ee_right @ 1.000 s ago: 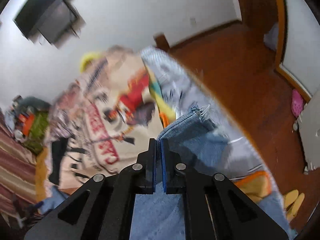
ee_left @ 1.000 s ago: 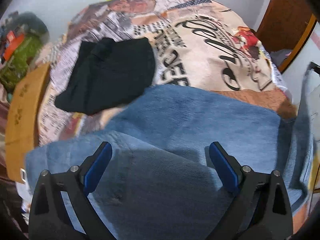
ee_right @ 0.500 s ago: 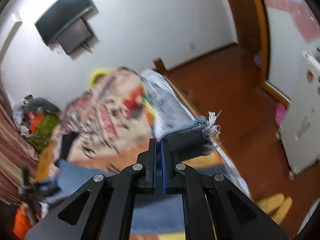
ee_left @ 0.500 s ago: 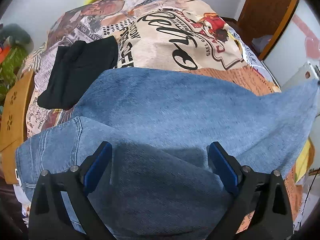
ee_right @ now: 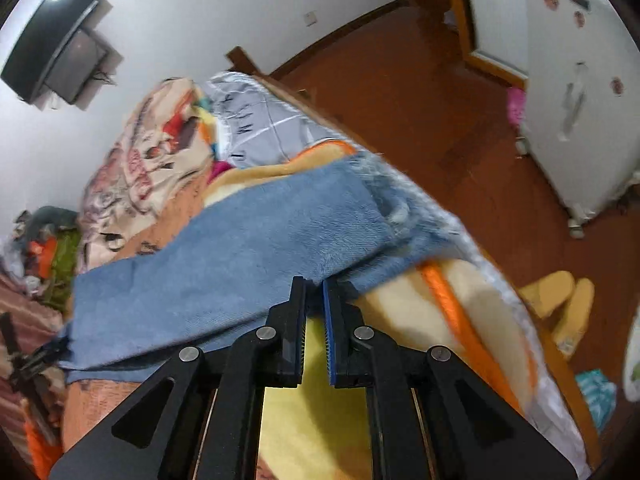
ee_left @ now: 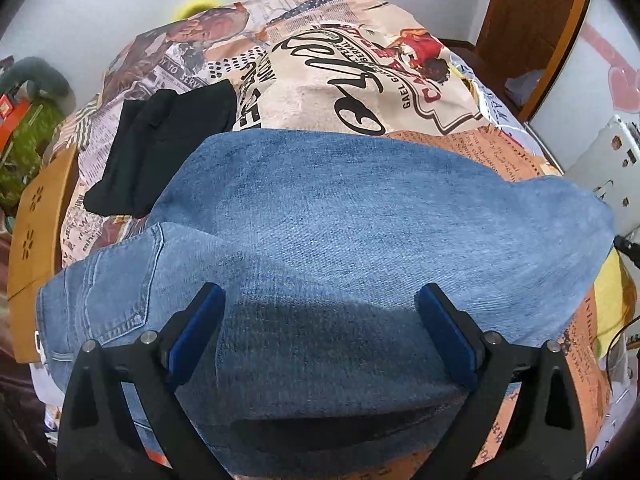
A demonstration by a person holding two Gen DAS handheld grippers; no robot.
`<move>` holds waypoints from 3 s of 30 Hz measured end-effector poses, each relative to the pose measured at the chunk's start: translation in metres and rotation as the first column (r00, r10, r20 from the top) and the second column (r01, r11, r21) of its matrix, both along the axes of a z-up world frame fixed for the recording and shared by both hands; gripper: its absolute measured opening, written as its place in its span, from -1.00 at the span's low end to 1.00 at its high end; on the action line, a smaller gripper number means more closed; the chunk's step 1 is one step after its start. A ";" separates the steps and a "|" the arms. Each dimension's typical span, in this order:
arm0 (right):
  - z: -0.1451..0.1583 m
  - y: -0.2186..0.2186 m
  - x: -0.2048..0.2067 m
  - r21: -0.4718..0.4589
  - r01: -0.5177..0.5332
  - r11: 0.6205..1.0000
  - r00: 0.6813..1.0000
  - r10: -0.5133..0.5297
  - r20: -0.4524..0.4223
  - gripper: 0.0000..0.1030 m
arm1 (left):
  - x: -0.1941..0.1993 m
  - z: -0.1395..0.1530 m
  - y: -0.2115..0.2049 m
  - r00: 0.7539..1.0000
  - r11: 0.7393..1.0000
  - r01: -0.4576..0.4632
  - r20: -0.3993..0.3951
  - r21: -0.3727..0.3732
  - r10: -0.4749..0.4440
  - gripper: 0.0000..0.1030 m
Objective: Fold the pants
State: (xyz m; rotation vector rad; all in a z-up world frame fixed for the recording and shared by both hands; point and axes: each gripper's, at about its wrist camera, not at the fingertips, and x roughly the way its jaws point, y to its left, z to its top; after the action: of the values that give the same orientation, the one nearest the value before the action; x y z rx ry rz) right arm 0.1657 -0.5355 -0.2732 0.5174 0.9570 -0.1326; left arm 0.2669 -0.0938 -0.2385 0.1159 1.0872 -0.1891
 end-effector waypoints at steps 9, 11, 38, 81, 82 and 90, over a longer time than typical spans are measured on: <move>0.062 0.037 0.008 -0.129 -0.107 0.986 0.989 0.120 0.091 -0.72 | -0.009 0.028 0.034 0.992 0.998 -0.066 0.108 -0.024 0.068 0.91; 0.078 0.058 0.016 -0.174 -0.155 0.973 0.976 0.177 0.123 -0.63 | -0.010 0.038 0.054 0.983 0.993 -0.111 0.141 -0.032 0.114 0.91; 0.072 0.438 0.174 -0.296 -0.829 0.475 0.486 0.873 0.042 0.00 | -0.016 -0.012 0.349 0.793 0.794 -0.604 0.050 -0.066 0.607 0.92; 0.060 0.452 0.139 -0.307 -0.868 0.390 0.426 0.903 -0.058 -0.15 | -0.087 -0.032 0.330 0.818 0.810 -0.571 -0.018 -0.134 0.575 0.99; 0.058 0.449 0.134 -0.311 -0.869 0.384 0.422 0.904 -0.063 -0.15 | -0.090 -0.036 0.330 0.813 0.801 -0.580 -0.045 -0.152 0.580 0.99; 0.042 0.427 0.093 -0.319 -0.880 0.351 0.397 0.913 -0.090 -0.15 | -0.108 -0.068 0.314 0.814 0.710 -0.575 -0.196 -0.406 0.547 0.99</move>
State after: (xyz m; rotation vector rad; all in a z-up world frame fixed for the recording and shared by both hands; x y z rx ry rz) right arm 0.2589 -0.1089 -0.2308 -0.3865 0.9734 0.7622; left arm 0.1593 0.2198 -0.3064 -0.6496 1.0672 0.1174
